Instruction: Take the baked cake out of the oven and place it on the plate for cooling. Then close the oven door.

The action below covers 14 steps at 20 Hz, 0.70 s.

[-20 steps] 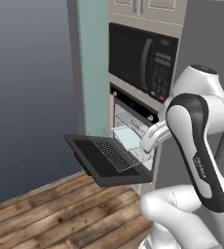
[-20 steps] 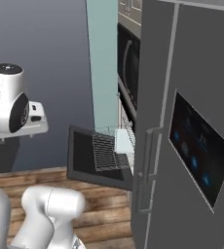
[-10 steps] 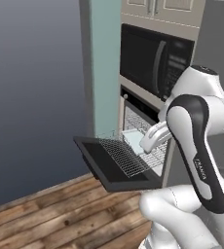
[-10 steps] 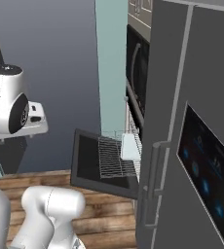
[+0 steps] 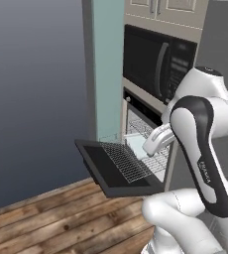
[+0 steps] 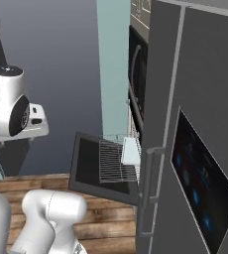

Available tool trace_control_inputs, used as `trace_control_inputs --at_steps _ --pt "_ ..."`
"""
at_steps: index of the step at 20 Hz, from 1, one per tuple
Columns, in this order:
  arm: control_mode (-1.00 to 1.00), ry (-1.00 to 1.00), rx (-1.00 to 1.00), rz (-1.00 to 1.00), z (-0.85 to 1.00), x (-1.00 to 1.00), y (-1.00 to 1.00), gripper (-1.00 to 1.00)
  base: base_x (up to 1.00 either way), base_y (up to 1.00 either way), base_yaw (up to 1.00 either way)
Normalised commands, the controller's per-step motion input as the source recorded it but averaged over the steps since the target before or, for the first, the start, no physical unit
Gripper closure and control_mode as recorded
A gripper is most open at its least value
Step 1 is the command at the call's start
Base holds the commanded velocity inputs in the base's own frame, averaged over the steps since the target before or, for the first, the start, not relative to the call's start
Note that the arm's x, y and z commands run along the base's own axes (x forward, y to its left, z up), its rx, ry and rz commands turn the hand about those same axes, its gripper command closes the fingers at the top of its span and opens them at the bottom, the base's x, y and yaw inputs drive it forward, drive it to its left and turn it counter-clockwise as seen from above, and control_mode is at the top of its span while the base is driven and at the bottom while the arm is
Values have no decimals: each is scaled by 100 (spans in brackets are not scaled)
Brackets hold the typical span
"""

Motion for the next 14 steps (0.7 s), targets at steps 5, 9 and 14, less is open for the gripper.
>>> trace_control_inputs --at_steps 5,9,14 --pt "100 0 0 0 0 0 0 -100 18 -9 0" --pt "-100 4 0 0 -16 14 -3 -100 11 -14 0" --pt "-100 24 -4 0 -81 97 -22 -100 0 0 0"
